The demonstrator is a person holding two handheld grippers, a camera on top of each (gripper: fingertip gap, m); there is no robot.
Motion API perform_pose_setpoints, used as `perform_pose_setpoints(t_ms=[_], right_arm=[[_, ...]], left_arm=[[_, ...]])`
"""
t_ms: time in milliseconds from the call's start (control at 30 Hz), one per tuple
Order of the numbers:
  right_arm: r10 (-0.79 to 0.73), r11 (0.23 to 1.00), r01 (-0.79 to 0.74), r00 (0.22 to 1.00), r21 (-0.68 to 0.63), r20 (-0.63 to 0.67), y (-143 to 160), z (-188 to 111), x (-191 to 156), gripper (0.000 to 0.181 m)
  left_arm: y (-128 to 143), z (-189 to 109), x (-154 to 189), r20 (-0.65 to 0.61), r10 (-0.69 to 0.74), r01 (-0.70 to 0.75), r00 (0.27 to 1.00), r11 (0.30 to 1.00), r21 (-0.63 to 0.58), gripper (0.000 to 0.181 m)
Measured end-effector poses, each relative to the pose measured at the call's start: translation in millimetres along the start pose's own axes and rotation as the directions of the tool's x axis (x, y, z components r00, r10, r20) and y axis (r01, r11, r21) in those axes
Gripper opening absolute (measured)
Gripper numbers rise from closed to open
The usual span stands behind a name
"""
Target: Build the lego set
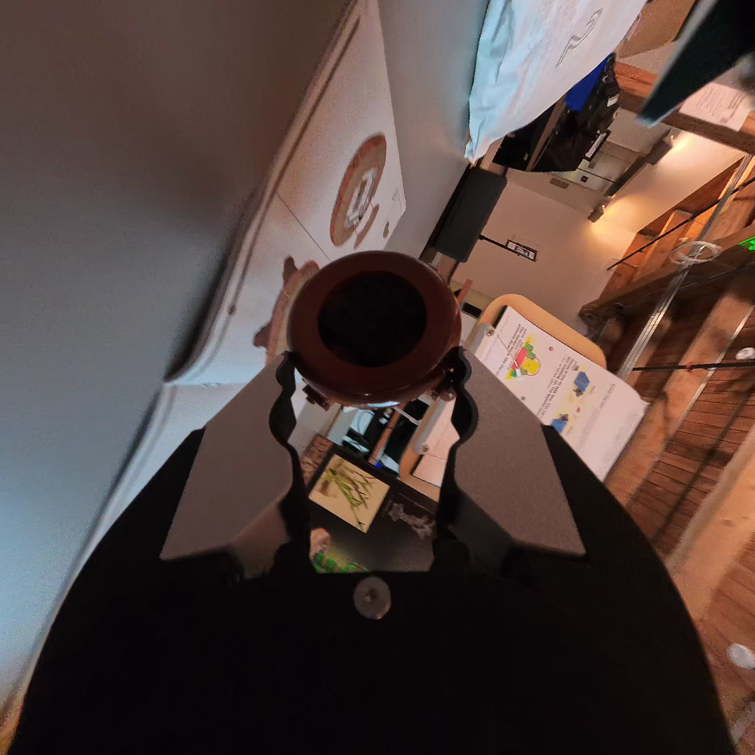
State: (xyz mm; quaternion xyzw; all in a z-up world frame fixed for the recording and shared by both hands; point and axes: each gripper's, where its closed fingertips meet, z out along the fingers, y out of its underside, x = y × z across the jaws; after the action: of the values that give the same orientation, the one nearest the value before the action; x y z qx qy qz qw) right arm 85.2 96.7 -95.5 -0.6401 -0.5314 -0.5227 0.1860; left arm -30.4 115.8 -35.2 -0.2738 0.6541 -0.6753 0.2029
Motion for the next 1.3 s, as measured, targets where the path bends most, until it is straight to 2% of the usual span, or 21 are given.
perform_pose_setpoints(t_ms=[133,300,500,700,833,933,1067,1200,1233,1267,1300], right_arm=[[-0.197,0.977,0.196,0.98,-0.082,-0.001,12.7,22.8,-2.8,0.077],[-0.426,0.904,0.425,0.904,-0.035,-0.023,-12.1,23.8,-15.9,0.077],[-0.451,0.892,0.452,0.892,0.015,-0.023,-23.7,21.3,-17.0,0.077],[-0.535,0.842,0.536,0.844,0.062,-0.034,-33.5,20.3,-20.5,0.077],[-0.629,0.774,0.627,0.777,0.089,-0.002,-41.4,23.7,-22.8,0.077],[-0.717,0.696,0.713,0.696,0.089,0.035,-45.7,29.7,-23.0,0.078],[-0.748,0.653,0.757,0.641,0.017,0.173,-44.7,42.0,-22.2,0.078],[-0.779,0.615,0.786,0.594,0.063,0.202,-56.4,43.7,-24.6,0.078],[-0.781,0.613,0.787,0.592,0.064,0.201,-57.6,44.0,-23.9,0.078],[-0.778,0.618,0.784,0.599,0.06,0.193,-58.7,44.3,-22.3,0.079],[-0.773,0.626,0.778,0.607,0.062,0.182,-60.0,44.6,-21.4,0.079]], left_arm=[[-1.3,-1.4,-1.4,0.007,-0.003,0.003,1.0,1.0,0.006,0.07],[-4.0,-2.9,-3.3,0.009,-0.021,0.021,1.0,1.0,0.022,0.07],[-5.2,-3.7,-4.1,0.015,-0.018,0.017,1.0,0.999,0.028,0.07],[-6.2,-3.3,-2.5,0.011,-0.013,0.013,1.0,0.999,0.029,0.07],[-6.3,-2.2,0.2,0.005,-0.004,0.004,1.0,1.0,0.025,0.07],[-7.1,-1.3,3.4,0.0,0.009,-0.009,1.0,1.0,0.022,0.07],[-12.6,-2.6,4.7,-0.015,-0.017,0.017,1.0,0.999,0.049,0.07],[-17.9,-7.6,-1.1,-0.002,-0.036,0.037,0.999,0.996,0.075,0.069],[-19.6,-9.0,-2.2,0.003,-0.039,0.039,0.999,0.996,0.082,0.124],[-21.4,-10.3,-2.6,0.003,-0.042,0.041,0.999,0.995,0.09,0.069],[-23.3,-11.4,-2.8,0.003,-0.045,0.044,0.999,0.994,0.099,0.069]])
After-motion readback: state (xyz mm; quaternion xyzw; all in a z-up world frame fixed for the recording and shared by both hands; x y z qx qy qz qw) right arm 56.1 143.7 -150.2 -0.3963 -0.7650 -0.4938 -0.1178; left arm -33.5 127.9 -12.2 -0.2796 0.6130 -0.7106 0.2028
